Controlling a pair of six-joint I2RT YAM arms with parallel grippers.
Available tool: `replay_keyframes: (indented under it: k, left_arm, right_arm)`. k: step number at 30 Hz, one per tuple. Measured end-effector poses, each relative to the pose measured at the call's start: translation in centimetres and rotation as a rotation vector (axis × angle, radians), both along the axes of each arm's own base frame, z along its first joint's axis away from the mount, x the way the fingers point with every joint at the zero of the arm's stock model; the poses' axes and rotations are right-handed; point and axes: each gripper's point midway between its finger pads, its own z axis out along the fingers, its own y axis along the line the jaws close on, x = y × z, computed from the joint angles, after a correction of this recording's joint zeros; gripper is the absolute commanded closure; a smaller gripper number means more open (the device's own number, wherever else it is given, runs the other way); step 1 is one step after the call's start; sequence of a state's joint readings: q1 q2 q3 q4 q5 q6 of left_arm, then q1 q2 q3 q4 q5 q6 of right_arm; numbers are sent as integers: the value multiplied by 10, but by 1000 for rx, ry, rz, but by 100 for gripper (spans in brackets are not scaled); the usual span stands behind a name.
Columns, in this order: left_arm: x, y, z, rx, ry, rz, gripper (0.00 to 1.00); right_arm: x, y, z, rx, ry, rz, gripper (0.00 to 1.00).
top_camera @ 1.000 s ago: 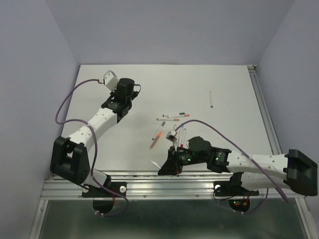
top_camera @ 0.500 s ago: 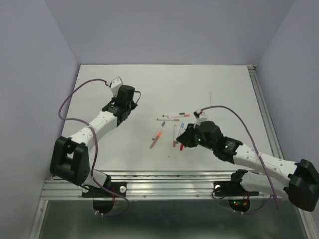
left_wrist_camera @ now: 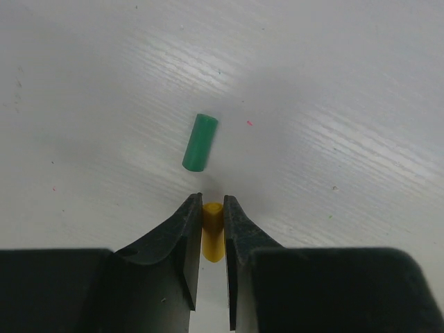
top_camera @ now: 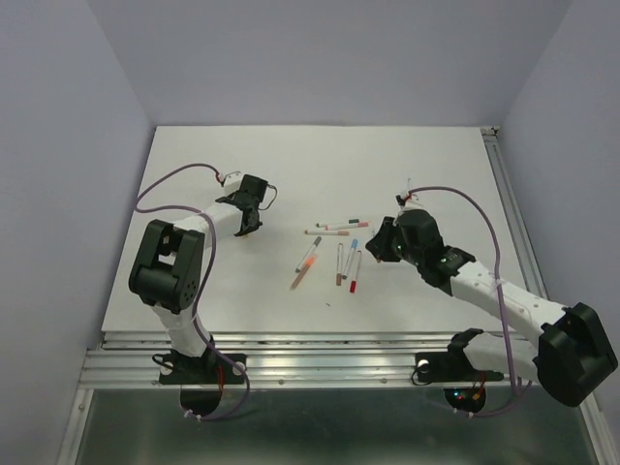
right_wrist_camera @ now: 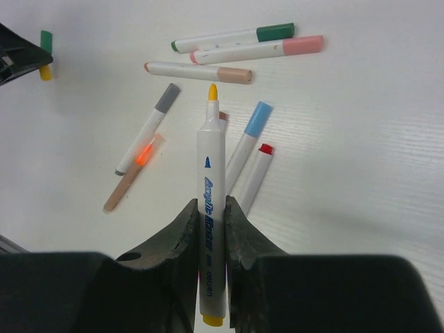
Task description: Open the pen caps
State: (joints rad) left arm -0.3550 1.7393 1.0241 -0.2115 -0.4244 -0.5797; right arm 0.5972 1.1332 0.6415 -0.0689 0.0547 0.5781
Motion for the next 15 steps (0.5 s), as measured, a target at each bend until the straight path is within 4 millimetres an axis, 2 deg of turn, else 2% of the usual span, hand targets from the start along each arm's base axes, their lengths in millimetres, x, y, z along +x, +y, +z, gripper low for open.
replay_keyframes:
  k: [1,9,15]
  left_arm:
    - [1,1,2,3,-1,0,67]
    - [8,-1,10,10,-15,-20,50]
    - [7,-3,9,3,-6,-31,40]
  right_arm:
    - [2,-3,-2,-6,4,-9,99]
    - [15,-29,-17,-47,45,-77,96]
    - [23,-50,-18,-76,55,-134,95]
